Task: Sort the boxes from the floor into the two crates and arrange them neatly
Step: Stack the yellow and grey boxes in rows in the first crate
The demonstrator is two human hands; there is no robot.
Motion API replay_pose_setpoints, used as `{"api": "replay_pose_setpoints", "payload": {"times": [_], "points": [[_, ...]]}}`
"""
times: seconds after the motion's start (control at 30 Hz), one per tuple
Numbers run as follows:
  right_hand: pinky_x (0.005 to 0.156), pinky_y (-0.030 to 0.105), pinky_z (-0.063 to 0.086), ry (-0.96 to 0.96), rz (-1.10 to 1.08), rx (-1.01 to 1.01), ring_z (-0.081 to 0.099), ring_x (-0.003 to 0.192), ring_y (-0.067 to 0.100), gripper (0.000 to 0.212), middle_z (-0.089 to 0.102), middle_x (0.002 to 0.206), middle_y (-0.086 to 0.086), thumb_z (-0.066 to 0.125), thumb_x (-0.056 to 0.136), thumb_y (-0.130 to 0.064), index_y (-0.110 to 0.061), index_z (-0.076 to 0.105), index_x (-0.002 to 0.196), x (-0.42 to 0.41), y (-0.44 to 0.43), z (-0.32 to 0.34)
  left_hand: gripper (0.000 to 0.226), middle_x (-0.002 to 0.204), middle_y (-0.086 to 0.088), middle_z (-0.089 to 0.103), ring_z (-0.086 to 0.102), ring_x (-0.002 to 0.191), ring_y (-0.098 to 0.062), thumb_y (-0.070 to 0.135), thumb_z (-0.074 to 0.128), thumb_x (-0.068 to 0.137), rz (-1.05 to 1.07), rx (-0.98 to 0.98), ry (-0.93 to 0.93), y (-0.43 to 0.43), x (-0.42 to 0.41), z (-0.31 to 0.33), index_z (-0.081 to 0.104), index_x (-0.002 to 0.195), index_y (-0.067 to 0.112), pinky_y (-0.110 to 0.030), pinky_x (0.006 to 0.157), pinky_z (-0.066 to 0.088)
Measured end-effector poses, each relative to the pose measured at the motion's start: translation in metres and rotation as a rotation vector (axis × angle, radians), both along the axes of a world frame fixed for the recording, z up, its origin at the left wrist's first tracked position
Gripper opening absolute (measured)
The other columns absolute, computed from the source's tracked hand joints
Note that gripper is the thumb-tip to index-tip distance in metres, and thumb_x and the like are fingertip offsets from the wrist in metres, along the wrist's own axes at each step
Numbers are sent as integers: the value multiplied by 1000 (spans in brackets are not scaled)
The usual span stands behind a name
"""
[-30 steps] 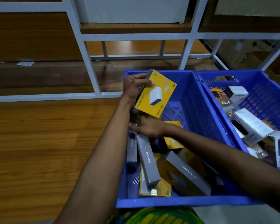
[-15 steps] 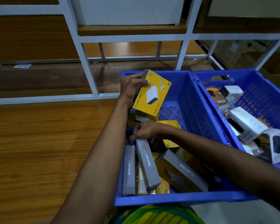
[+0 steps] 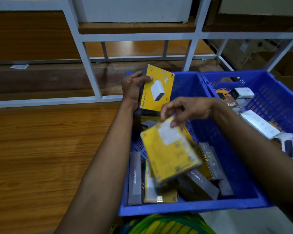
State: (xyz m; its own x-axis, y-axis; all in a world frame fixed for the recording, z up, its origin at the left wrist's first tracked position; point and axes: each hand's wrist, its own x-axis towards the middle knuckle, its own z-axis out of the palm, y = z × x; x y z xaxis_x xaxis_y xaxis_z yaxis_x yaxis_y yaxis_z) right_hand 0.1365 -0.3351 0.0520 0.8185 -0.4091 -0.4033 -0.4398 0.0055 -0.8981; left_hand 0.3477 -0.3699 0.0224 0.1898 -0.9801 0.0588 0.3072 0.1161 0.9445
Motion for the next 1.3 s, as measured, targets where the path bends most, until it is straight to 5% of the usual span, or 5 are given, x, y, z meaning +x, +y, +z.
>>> {"api": "replay_pose_setpoints", "payload": {"times": [0.3, 0.63, 0.8, 1.0, 1.3], "points": [[80, 29, 52, 30, -776, -543, 67, 90, 16, 16, 77, 98, -1, 60, 94, -1, -12, 72, 96, -66, -46, -5, 22, 74, -5, 72, 66, 63, -20, -6, 72, 77, 80, -5, 5, -7, 2, -4, 76, 98, -5, -29, 58, 53], [86, 47, 50, 870, -487, -1346, 59, 102, 33, 24, 62, 105, 9, 75, 85, -31, -16, 65, 102, 0, -14, -11, 28, 82, -11, 75, 69, 70, -24, 0, 75, 72, 88, -1, -100, -7, 3, -9, 78, 99, -1, -35, 64, 57], [75, 26, 51, 371, 177, -865, 65, 86, 3, 28, 70, 93, -12, 87, 76, -41, -30, 72, 97, 61, 56, -11, 28, 79, -14, 72, 65, 69, -25, 1, 75, 60, 22, -21, -142, -4, 1, -7, 81, 87, 4, -38, 66, 55], [76, 36, 53, 235, 376, -1011, 60, 105, 21, 54, 51, 125, 0, 89, 71, -42, -34, 69, 120, 89, 77, -56, 35, 85, -22, 69, 65, 71, -28, 2, 73, 47, -221, -56, -204, 7, 6, 6, 80, 81, 3, -37, 65, 54], [74, 39, 48, 341, 414, -1086, 58, 118, 31, 68, 50, 140, 5, 85, 78, -35, -29, 52, 138, 83, 89, -71, 33, 59, -9, 60, 58, 59, -26, 33, 83, 56, -473, -7, -1563, 37, -24, 43, 63, 57, 7, -37, 54, 48]]}}
